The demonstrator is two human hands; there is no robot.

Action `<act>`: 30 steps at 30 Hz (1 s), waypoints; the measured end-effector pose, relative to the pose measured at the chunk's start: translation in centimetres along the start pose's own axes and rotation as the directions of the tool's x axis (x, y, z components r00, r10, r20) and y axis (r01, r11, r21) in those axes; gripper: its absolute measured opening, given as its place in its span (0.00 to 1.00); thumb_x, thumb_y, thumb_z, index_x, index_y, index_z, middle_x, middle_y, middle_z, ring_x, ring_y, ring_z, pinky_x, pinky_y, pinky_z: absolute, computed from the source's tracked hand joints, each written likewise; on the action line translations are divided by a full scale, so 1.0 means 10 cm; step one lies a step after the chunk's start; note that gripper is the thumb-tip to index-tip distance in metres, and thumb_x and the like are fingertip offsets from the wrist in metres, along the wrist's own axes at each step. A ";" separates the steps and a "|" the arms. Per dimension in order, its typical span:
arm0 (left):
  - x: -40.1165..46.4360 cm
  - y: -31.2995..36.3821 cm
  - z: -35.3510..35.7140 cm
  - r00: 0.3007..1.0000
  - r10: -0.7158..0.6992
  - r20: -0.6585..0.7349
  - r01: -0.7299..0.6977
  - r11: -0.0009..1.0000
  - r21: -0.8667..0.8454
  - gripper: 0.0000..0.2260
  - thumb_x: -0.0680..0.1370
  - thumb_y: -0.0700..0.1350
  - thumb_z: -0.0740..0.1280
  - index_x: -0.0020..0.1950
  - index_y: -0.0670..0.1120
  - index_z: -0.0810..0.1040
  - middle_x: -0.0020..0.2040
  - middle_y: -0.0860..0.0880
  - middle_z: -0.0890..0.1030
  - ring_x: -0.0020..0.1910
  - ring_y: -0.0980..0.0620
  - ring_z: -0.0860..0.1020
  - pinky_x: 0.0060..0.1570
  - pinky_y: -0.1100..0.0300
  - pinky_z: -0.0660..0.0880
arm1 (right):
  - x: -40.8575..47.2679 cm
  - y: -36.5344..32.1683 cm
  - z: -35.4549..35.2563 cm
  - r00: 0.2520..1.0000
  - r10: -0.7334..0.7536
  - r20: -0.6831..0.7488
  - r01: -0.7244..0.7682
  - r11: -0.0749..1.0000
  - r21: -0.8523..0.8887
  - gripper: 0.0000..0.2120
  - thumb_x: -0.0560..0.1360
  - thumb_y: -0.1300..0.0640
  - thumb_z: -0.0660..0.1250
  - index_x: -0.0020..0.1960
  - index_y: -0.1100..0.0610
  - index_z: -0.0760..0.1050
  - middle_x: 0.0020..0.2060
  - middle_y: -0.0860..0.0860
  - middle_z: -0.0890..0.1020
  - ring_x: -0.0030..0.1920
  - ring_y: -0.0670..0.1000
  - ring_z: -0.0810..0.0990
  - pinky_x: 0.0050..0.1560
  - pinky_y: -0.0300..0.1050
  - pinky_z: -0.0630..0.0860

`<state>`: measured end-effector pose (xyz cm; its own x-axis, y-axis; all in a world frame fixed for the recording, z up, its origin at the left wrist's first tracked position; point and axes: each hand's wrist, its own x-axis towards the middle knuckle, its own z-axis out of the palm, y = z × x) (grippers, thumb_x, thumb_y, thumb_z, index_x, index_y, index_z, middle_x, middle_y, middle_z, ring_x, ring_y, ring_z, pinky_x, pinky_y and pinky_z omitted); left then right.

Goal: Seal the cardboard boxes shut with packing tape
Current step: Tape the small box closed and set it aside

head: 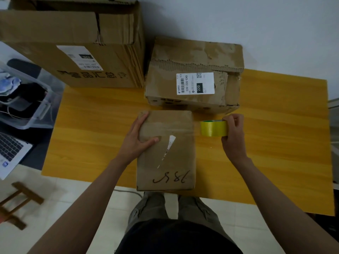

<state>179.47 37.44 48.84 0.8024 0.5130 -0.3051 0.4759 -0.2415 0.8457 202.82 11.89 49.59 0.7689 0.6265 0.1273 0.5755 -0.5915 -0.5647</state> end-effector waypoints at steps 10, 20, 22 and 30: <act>-0.13 -0.01 0.16 0.913 -0.407 0.038 0.396 0.857 -0.331 0.50 0.66 0.65 0.79 0.81 0.61 0.55 0.71 0.55 0.74 0.65 0.51 0.78 0.60 0.53 0.79 | -0.15 0.02 0.51 0.825 0.547 0.143 -0.559 0.749 0.355 0.31 0.74 0.77 0.61 0.71 0.54 0.66 0.51 0.54 0.75 0.49 0.56 0.76 0.34 0.50 0.77; -0.13 0.08 0.15 0.887 -0.453 0.083 0.449 0.812 -0.373 0.29 0.69 0.59 0.76 0.67 0.52 0.77 0.58 0.54 0.83 0.53 0.55 0.82 0.44 0.63 0.79 | -0.20 -0.29 0.81 0.364 0.578 0.731 -0.874 -0.058 0.482 0.10 0.81 0.64 0.57 0.51 0.60 0.77 0.45 0.57 0.81 0.45 0.57 0.80 0.48 0.53 0.79; -0.13 0.09 0.15 0.888 -0.450 0.088 0.449 0.815 -0.367 0.28 0.69 0.59 0.76 0.67 0.52 0.77 0.58 0.54 0.83 0.54 0.54 0.82 0.45 0.62 0.79 | -0.20 -0.28 0.81 0.364 0.550 0.752 -0.876 -0.071 0.476 0.10 0.82 0.64 0.57 0.51 0.59 0.77 0.44 0.56 0.81 0.46 0.57 0.79 0.55 0.55 0.76; -0.10 0.08 0.16 0.876 -0.463 0.133 0.475 0.786 -0.394 0.33 0.68 0.62 0.77 0.68 0.50 0.77 0.59 0.52 0.83 0.57 0.51 0.82 0.48 0.58 0.79 | -0.27 -0.28 0.79 0.360 0.529 0.769 -0.886 -0.063 0.459 0.09 0.80 0.63 0.58 0.44 0.56 0.74 0.36 0.51 0.76 0.39 0.53 0.72 0.52 0.52 0.66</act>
<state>179.61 35.38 49.07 0.5310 0.4515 -0.7170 0.6135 0.3788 0.6929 196.89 15.84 44.43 0.3673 0.3032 -0.8793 -0.8456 -0.2848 -0.4514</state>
